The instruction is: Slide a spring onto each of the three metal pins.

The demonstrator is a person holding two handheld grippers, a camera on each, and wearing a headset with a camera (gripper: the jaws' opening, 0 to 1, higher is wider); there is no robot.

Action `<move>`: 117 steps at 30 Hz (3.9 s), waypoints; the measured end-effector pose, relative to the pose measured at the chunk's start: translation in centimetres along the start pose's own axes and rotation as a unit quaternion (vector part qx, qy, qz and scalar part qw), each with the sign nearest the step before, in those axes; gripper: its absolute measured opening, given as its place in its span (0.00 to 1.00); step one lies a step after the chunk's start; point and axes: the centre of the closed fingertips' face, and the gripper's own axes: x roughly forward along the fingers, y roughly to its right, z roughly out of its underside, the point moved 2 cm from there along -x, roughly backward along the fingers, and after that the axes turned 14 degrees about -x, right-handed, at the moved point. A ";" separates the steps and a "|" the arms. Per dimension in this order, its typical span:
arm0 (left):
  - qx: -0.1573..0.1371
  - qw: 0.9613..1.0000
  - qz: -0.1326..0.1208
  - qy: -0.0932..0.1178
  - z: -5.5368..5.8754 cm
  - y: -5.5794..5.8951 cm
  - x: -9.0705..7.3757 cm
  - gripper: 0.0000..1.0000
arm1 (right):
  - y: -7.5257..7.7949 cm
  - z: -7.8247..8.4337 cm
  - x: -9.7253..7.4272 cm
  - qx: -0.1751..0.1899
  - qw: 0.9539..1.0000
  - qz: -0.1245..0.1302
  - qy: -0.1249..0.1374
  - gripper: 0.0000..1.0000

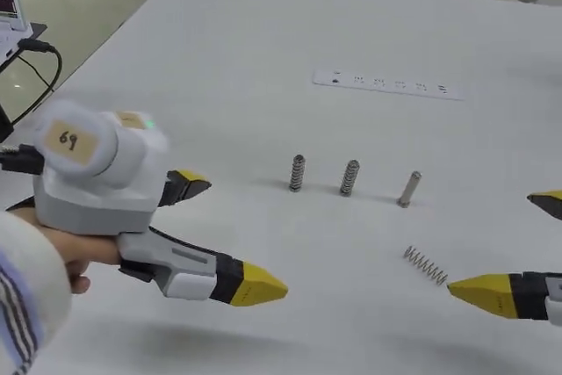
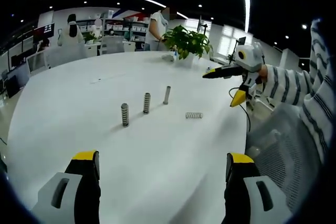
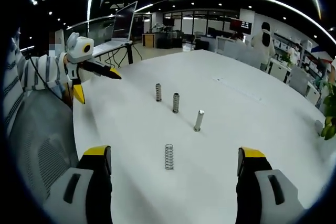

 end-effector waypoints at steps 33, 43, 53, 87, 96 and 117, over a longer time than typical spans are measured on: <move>0.001 1.000 0.000 -0.027 0.8 -0.1 -0.3 0.95 | -3.4 2.9 -1.4 0.094 0.995 0.029 0.019 0.99; 0.036 0.997 0.016 -0.059 0.9 0.7 1.2 0.94 | -3.7 3.0 -1.7 0.101 0.994 0.036 0.020 0.99; 0.102 0.988 0.051 -0.099 -0.6 1.8 4.0 0.93 | -3.6 2.7 -1.9 0.103 0.993 0.043 0.021 0.98; 0.226 0.941 0.185 -0.171 -1.8 6.7 14.9 0.69 | -3.7 3.8 -1.8 0.132 0.990 0.052 0.012 0.98; 0.272 0.916 0.214 -0.202 -1.2 8.1 16.9 0.52 | -3.6 4.3 -2.1 0.142 0.988 0.058 0.002 0.98; 0.270 0.905 0.238 -0.227 -0.7 9.4 19.3 0.31 | -3.7 4.4 -2.4 0.158 0.985 0.069 -0.002 0.96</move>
